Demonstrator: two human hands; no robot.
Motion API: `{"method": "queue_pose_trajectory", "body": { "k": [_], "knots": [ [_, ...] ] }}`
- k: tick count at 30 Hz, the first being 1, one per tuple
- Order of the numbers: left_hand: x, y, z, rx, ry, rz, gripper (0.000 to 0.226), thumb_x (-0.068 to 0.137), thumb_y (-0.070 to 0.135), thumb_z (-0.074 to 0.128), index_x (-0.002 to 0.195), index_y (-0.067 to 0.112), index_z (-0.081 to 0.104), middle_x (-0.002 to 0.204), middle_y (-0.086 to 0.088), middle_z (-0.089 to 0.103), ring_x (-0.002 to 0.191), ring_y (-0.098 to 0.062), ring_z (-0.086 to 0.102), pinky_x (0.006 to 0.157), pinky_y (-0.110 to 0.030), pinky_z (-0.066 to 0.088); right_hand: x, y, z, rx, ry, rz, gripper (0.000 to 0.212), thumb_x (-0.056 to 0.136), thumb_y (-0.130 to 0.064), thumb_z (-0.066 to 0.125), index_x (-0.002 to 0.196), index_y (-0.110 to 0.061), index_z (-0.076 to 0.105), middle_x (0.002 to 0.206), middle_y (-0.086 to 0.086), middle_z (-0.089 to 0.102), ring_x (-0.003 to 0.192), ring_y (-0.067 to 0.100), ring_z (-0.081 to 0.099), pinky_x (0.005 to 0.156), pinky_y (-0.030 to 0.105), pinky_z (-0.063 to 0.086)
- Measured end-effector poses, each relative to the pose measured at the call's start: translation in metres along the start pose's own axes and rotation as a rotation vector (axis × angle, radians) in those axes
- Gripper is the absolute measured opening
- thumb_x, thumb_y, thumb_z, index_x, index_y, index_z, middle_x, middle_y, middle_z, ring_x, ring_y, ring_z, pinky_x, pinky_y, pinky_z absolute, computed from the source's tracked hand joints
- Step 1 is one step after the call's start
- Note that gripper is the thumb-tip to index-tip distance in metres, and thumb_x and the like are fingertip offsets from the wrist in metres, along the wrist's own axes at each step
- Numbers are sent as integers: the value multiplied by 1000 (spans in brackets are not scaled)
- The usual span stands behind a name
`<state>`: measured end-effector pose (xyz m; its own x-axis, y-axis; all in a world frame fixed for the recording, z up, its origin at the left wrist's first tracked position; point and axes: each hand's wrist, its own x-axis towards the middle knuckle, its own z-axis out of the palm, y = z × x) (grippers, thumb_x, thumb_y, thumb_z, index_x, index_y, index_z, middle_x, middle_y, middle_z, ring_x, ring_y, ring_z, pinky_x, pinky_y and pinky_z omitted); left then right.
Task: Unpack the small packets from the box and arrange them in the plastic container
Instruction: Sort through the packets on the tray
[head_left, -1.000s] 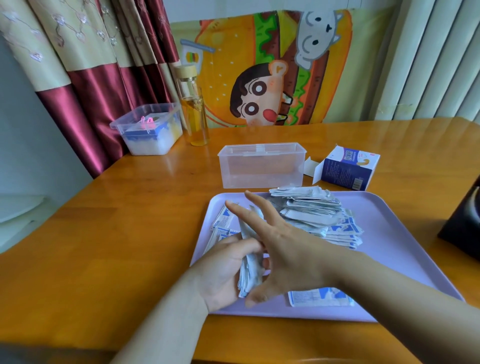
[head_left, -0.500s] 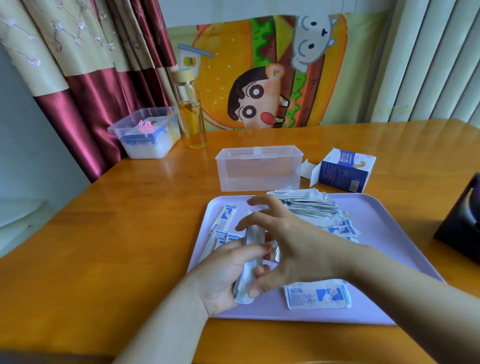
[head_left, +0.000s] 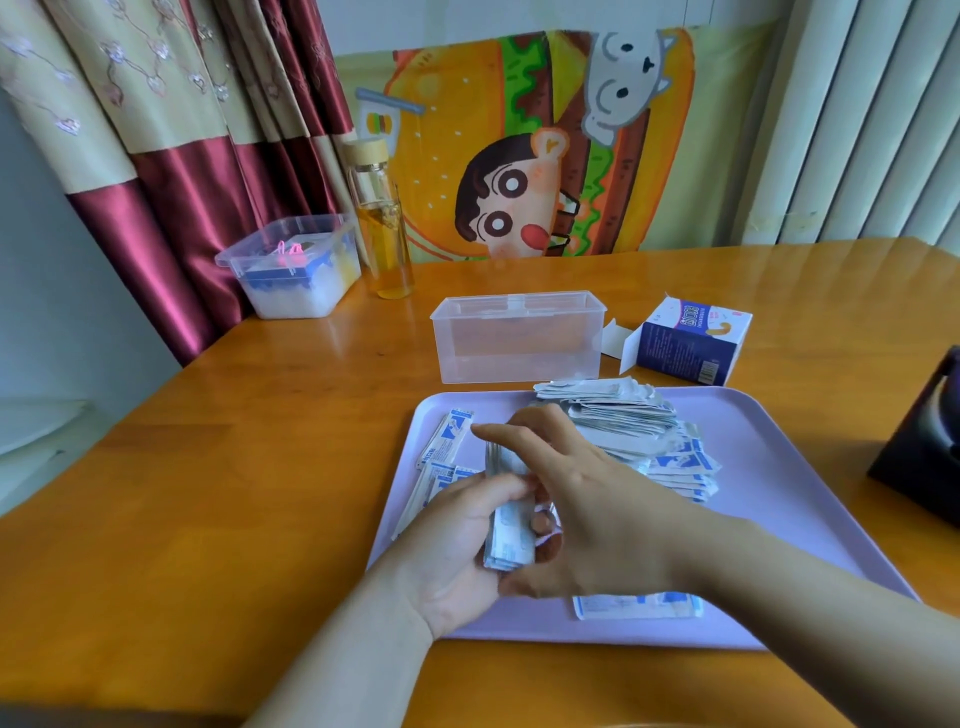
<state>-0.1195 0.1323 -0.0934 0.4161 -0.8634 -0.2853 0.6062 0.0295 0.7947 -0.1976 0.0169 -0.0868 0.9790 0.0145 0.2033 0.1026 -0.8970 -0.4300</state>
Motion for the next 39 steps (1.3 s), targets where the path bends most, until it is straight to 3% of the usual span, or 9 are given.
{"method": "queue_pose_trajectory", "body": {
  "k": [4, 8, 15, 18, 20, 26, 32, 36, 39],
  "knots": [
    [-5, 1, -3, 60, -10, -42, 13, 78, 9, 58, 86, 13, 67, 69, -3, 53, 55, -11, 53, 48, -22, 40, -2, 3, -5, 66, 41, -13, 100, 64, -40, 81, 143, -35, 21, 130, -10, 24, 97, 12, 49, 83, 27, 48],
    [-6, 1, 0, 185, 72, -42, 15, 90, 10, 54, 78, 16, 60, 60, 3, 50, 48, -9, 48, 47, -20, 41, -3, 0, -6, 44, -23, 4, 105, 61, -41, 82, 142, -44, 15, 140, -21, 10, 112, 9, 42, 88, 24, 46],
    [-8, 1, 1, 453, 28, 9, 19, 95, 17, 50, 76, 19, 50, 55, 9, 38, 45, -4, 29, 44, -14, 27, -1, -1, -12, 126, 26, -60, 68, 66, -38, 80, 126, -37, 47, 120, -14, 37, 98, 2, 51, 78, 14, 45],
    [-10, 7, -2, 508, -67, 5, 19, 86, 26, 64, 82, 17, 49, 58, 6, 31, 46, -5, 22, 43, -15, 19, 0, 4, -29, 368, 44, 30, 52, 78, -20, 74, 121, -37, 51, 106, -12, 54, 85, 10, 58, 75, 25, 50],
    [-12, 12, -3, 559, -120, -18, 21, 78, 33, 63, 80, 15, 52, 59, 5, 26, 48, -5, 21, 44, -15, 19, 2, 9, -39, 549, 33, 92, 42, 83, -9, 68, 116, -31, 56, 92, -8, 58, 74, 22, 56, 69, 31, 50],
    [-10, 19, 1, 609, -179, -42, 19, 81, 34, 56, 85, 15, 58, 56, 9, 31, 47, -3, 26, 45, -14, 24, 7, 13, -44, 613, -19, 146, 1, 86, -8, 66, 85, -8, 66, 75, 14, 68, 61, 10, 58, 62, 23, 48],
    [3, 16, -3, 907, 76, 335, 20, 99, 26, 43, 102, 13, 57, 68, 15, 56, 58, -2, 51, 60, -19, 46, 14, 14, -51, 472, 219, 183, 5, 86, -11, 66, 83, -15, 66, 74, 7, 69, 60, 7, 57, 64, 26, 50],
    [8, 20, -1, 914, 120, 472, 26, 100, 26, 37, 98, 7, 54, 57, 17, 49, 52, -4, 42, 54, -18, 40, 22, 16, -45, 861, 323, 218, 8, 78, -13, 71, 85, -10, 68, 78, 13, 65, 69, 16, 56, 66, 26, 48],
    [12, 28, 3, 897, 142, 527, 27, 101, 24, 37, 82, 11, 51, 57, 12, 46, 50, -4, 41, 51, -14, 37, 30, 18, -26, 1040, 258, 238, 31, 72, -27, 78, 90, -4, 70, 84, 30, 57, 77, 33, 51, 77, 52, 43]
  ]
}}
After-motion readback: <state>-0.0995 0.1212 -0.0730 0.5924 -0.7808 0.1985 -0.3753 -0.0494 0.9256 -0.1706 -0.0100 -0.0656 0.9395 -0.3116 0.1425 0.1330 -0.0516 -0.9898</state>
